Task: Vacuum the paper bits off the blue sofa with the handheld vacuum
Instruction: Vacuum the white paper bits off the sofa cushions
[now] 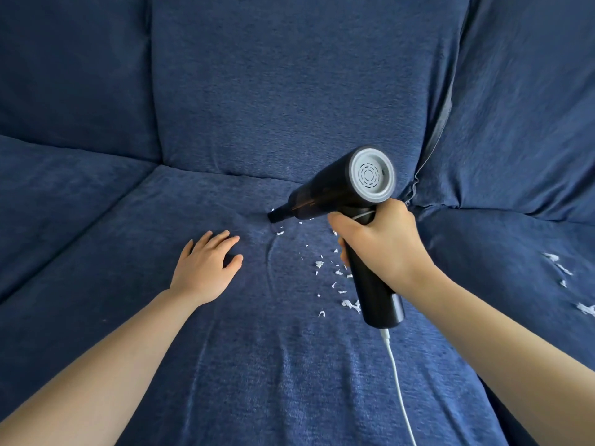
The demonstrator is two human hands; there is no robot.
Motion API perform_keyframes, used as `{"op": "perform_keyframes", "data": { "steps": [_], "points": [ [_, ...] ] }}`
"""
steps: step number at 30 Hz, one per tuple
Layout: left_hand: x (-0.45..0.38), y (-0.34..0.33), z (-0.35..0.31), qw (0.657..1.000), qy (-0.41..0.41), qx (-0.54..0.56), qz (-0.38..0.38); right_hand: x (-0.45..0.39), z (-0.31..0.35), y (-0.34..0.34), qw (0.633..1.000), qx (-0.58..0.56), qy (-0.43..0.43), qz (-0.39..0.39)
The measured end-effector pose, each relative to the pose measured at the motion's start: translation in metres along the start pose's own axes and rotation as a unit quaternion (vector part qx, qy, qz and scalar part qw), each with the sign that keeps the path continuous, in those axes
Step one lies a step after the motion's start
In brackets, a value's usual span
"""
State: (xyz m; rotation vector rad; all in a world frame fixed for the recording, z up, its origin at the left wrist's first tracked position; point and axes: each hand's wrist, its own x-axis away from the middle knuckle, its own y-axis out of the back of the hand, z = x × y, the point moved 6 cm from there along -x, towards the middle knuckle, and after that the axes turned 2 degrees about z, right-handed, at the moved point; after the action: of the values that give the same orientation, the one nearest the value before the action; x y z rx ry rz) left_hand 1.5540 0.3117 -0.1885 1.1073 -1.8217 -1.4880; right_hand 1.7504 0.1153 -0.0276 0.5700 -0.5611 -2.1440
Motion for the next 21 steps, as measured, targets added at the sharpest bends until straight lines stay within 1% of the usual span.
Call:
{"op": "perform_keyframes", "data": {
  "steps": [5,12,15,18,21],
  "points": [
    [-0.012,0.001,0.005,1.0,0.004,0.007,-0.004,-0.022,-0.002,-0.003,1.0,-0.005,-0.01,-0.019],
    [-0.008,0.001,0.004,1.0,0.005,0.001,-0.021,-0.037,-0.015,-0.001,0.998,-0.009,-0.028,-0.048],
    [-0.01,0.0,0.001,1.0,0.021,-0.004,-0.016,-0.043,-0.019,0.003,0.998,-0.015,-0.03,-0.059],
    [-0.014,-0.001,-0.007,0.999,0.032,-0.011,-0.008,-0.045,-0.023,0.009,0.997,0.005,-0.023,-0.068],
    [-0.017,-0.006,-0.02,1.0,0.011,-0.025,0.015,-0.049,-0.03,0.017,0.997,0.005,-0.032,-0.076]
  ]
}}
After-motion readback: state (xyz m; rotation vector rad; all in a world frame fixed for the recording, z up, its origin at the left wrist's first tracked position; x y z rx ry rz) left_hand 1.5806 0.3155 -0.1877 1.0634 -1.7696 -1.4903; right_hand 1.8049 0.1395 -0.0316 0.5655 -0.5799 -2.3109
